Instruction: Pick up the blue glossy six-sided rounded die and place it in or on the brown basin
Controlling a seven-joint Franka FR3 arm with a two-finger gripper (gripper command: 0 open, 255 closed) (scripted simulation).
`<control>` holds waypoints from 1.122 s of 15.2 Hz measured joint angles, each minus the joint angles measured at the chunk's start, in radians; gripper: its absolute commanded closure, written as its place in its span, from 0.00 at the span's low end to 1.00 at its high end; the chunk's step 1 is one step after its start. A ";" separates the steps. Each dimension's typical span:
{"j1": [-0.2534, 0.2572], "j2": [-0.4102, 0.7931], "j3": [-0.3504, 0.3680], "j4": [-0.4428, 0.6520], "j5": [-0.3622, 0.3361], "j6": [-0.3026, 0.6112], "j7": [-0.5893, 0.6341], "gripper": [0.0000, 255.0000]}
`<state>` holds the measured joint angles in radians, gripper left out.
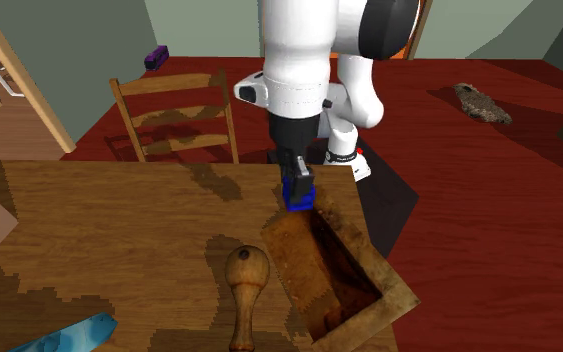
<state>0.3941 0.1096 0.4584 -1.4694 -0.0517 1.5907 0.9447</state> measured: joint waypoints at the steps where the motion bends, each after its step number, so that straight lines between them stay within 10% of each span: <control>1: 0.017 0.012 0.012 0.016 -0.007 -0.006 0.029 1.00; 7: 0.119 0.111 0.065 0.129 -0.065 -0.036 0.172 1.00; 17: 0.111 0.086 0.066 -0.031 -0.054 0.101 0.184 1.00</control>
<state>0.5050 0.1957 0.5243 -1.5005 -0.1053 1.6917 1.1287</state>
